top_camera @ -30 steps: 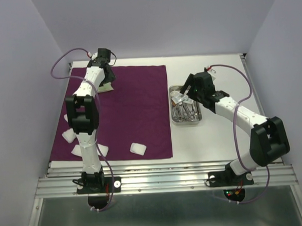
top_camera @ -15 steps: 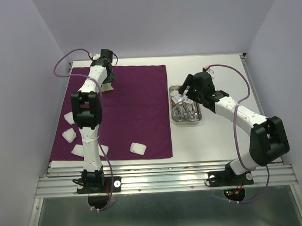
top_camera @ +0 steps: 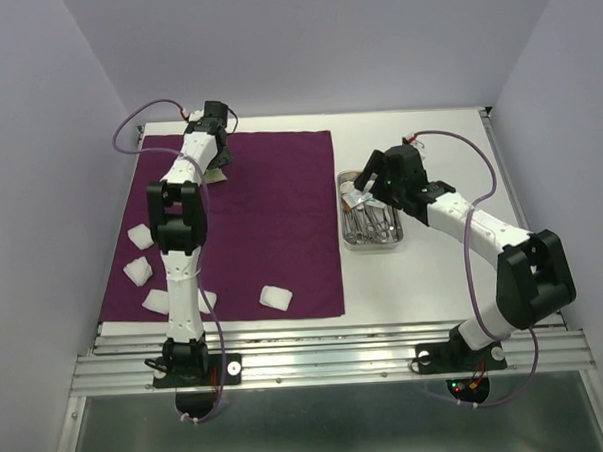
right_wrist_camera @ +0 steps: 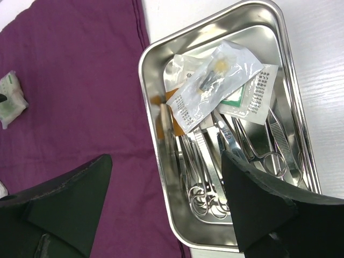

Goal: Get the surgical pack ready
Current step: Pick up the medical item from the surgical kit.

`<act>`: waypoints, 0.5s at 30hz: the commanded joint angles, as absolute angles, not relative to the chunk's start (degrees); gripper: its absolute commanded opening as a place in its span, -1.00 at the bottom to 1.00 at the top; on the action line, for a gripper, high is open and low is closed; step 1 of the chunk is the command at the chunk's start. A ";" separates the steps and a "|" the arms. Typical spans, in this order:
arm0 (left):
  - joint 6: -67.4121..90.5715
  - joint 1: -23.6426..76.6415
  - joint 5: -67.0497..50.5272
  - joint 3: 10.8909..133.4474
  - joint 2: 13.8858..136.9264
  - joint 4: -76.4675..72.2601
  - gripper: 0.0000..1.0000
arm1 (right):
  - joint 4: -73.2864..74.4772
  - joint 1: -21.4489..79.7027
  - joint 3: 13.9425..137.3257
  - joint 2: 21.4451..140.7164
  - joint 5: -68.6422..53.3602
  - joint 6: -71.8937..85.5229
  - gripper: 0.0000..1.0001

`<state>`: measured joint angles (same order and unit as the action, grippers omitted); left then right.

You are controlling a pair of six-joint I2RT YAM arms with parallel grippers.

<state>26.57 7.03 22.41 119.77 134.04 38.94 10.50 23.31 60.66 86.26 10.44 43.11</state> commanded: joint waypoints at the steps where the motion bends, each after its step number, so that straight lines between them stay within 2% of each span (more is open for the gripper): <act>1: 25.66 6.68 24.43 124.45 134.91 40.16 0.25 | 10.37 23.73 63.02 87.27 10.37 43.42 0.76; 15: 25.31 6.77 24.87 129.20 137.20 41.84 0.12 | 10.46 23.73 62.32 86.49 10.63 43.86 0.77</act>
